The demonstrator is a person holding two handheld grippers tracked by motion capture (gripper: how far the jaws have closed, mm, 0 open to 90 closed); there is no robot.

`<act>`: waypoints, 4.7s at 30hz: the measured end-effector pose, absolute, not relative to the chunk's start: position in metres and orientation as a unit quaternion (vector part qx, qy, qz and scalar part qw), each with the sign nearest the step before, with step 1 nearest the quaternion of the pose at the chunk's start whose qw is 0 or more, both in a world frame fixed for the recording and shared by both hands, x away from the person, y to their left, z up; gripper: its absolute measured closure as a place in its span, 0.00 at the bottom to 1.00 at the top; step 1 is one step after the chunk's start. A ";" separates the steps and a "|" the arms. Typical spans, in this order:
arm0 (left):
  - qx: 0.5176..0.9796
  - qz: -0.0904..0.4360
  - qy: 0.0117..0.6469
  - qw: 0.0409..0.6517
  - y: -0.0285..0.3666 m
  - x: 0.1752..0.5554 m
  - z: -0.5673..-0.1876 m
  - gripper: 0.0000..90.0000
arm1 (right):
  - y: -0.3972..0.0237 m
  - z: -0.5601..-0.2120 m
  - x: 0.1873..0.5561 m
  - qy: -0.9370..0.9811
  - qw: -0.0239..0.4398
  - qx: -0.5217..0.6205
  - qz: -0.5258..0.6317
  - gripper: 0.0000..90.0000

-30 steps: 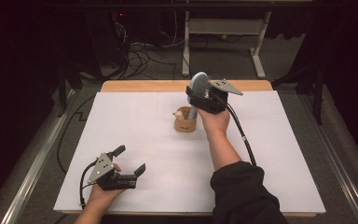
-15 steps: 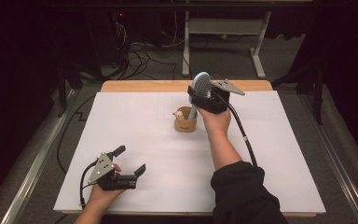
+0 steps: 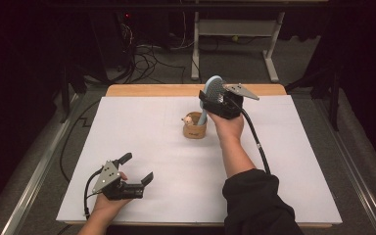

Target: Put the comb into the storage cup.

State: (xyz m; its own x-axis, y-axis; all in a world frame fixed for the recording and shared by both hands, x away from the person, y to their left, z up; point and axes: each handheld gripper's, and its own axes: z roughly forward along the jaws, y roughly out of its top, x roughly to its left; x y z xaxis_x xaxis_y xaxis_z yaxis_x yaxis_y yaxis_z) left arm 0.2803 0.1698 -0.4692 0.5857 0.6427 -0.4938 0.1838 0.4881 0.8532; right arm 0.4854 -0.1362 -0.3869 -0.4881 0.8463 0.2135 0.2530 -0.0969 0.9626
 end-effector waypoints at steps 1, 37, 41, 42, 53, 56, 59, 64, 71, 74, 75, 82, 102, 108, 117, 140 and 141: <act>0.483 0.153 0.429 0.748 0.170 0.280 -0.469 0.00 | -0.136 -0.387 0.485 0.624 0.248 0.440 0.596 0.19; 0.481 0.151 0.428 0.750 0.169 0.280 -0.469 0.00 | -0.139 -0.388 0.488 0.623 0.246 0.453 0.588 0.16; 0.481 0.152 0.428 0.750 0.169 0.280 -0.469 0.00 | -0.139 -0.388 0.488 0.623 0.247 0.453 0.587 0.16; 0.480 0.151 0.428 0.751 0.169 0.280 -0.469 0.00 | -0.139 -0.388 0.488 0.624 0.247 0.453 0.587 0.16; 0.483 0.153 0.427 0.749 0.169 0.279 -0.469 0.00 | -0.138 -0.390 0.489 0.627 0.242 0.456 0.584 0.15; 0.481 0.153 0.428 0.750 0.169 0.279 -0.469 0.00 | -0.137 -0.391 0.489 0.628 0.243 0.455 0.583 0.15; 0.482 0.153 0.427 0.749 0.169 0.279 -0.469 0.00 | -0.137 -0.391 0.489 0.629 0.243 0.454 0.582 0.15; 0.482 0.153 0.428 0.749 0.169 0.279 -0.469 0.00 | -0.138 -0.390 0.488 0.631 0.244 0.453 0.580 0.13; 0.483 0.154 0.427 0.749 0.169 0.279 -0.469 0.00 | -0.140 -0.389 0.489 0.636 0.239 0.453 0.577 0.09; 0.483 0.153 0.428 0.749 0.169 0.280 -0.469 0.00 | -0.141 -0.389 0.489 0.638 0.236 0.451 0.578 0.06; 0.483 0.153 0.427 0.749 0.169 0.279 -0.469 0.00 | -0.141 -0.389 0.489 0.639 0.234 0.451 0.577 0.04; 0.482 0.153 0.428 0.749 0.168 0.280 -0.469 0.00 | -0.141 -0.390 0.489 0.651 0.238 0.445 0.567 0.00; 0.484 0.160 0.429 0.746 0.169 0.282 -0.469 0.00 | -0.145 -0.392 0.456 0.673 0.249 0.416 0.559 0.00; 0.483 0.162 0.430 0.746 0.170 0.283 -0.469 0.00 | -0.148 -0.399 0.439 0.682 0.247 0.408 0.555 0.00; 0.487 0.163 0.428 0.744 0.170 0.282 -0.469 0.00 | -0.158 -0.414 0.418 0.691 0.246 0.400 0.550 0.00; 0.480 0.175 0.436 0.741 0.178 0.285 -0.468 0.00 | -0.223 -0.448 0.332 0.700 0.252 0.373 0.554 0.00; 0.480 0.174 0.435 0.742 0.179 0.285 -0.468 0.00 | -0.226 -0.450 0.327 0.702 0.254 0.371 0.553 0.00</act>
State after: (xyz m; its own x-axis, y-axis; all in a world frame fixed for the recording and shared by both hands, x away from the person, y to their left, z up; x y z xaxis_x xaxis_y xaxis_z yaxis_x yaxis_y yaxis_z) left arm 0.2847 0.1787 -0.4680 0.5609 0.6760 -0.4780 0.1595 0.4783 0.8636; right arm 0.3267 -0.2262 -0.4502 -0.5961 0.8011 0.0530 0.2394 0.1143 0.9642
